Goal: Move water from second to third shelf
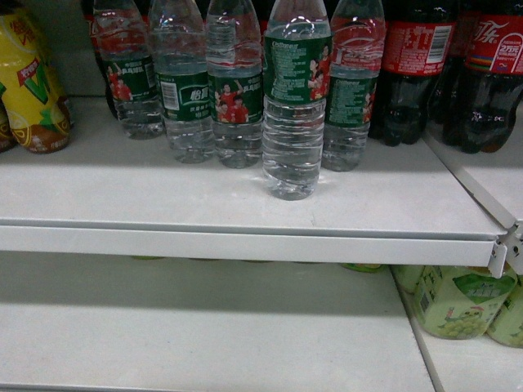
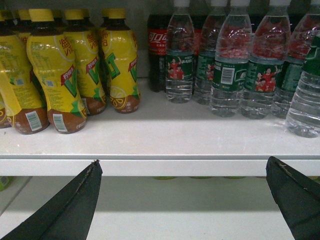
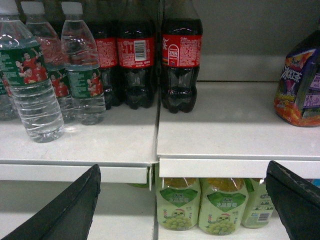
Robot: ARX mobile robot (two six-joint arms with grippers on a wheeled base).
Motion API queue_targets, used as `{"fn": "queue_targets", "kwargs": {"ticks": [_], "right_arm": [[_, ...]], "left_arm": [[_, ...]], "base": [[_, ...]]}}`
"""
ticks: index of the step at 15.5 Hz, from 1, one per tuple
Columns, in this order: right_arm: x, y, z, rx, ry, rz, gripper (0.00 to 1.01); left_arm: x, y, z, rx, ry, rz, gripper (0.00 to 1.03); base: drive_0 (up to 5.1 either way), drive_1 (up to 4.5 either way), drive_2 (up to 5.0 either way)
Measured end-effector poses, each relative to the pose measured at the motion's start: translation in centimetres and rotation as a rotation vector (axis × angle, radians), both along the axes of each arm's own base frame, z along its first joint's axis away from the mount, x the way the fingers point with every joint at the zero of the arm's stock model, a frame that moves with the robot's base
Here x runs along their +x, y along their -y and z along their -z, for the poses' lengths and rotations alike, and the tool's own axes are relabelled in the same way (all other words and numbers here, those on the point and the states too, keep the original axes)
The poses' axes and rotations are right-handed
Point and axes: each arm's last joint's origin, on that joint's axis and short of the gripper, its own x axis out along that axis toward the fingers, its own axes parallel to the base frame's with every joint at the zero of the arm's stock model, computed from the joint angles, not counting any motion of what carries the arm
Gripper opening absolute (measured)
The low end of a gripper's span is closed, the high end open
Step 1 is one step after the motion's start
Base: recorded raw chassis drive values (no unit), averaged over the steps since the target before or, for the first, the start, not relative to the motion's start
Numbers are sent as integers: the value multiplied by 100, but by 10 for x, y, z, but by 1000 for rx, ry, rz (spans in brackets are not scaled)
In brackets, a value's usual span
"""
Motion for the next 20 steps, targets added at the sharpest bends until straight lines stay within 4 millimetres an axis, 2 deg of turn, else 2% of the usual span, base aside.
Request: {"fn": "queue_targets", "kwargs": {"ticks": [19,20], "right_arm": [[0,0,0,0,0,0,98],[0,0,2,14,-69,-16,98]], "left_arm": [[0,0,0,0,0,0,98],[0,0,0,0,0,0,98]], "base": [[0,0,0],[0,0,0]]}}
